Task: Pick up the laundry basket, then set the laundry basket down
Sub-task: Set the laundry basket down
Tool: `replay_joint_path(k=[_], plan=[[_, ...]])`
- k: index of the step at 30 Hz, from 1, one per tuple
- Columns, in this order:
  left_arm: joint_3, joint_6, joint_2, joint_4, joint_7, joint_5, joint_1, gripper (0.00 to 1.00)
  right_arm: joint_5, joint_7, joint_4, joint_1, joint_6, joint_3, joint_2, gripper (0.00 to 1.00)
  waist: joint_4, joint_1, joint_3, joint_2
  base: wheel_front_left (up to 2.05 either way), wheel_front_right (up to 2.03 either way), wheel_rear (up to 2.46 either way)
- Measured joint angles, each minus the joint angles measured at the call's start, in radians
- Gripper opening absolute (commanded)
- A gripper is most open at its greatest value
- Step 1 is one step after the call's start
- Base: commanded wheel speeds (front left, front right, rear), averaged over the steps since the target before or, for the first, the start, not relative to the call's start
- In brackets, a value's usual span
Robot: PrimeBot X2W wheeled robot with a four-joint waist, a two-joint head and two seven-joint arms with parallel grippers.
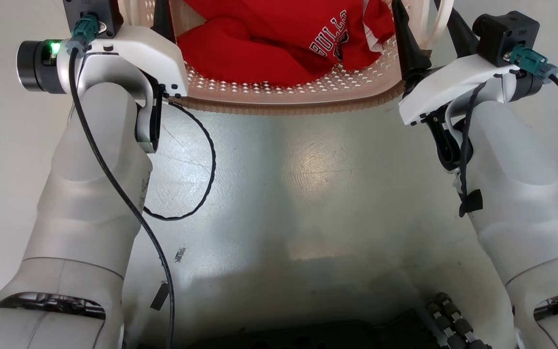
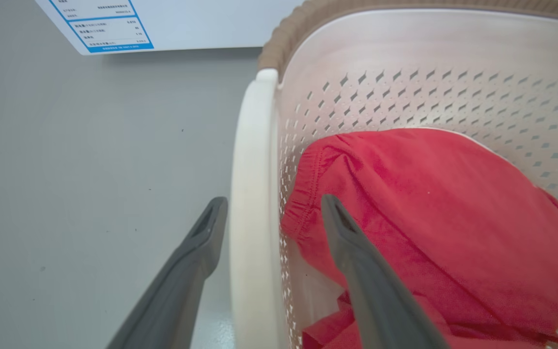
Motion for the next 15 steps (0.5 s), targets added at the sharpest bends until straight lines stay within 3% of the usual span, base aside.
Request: replay_joint_path(k=[15], plan=[[0.027, -0.009, -0.017, 0.001, 0.0, 0.017, 0.022, 1.0, -0.024, 0.0, -0.009, 0.004, 0.0, -0.051, 0.001, 1.0, -0.014, 0.0, -0.075, 0.0, 0.0, 0.0, 0.0]])
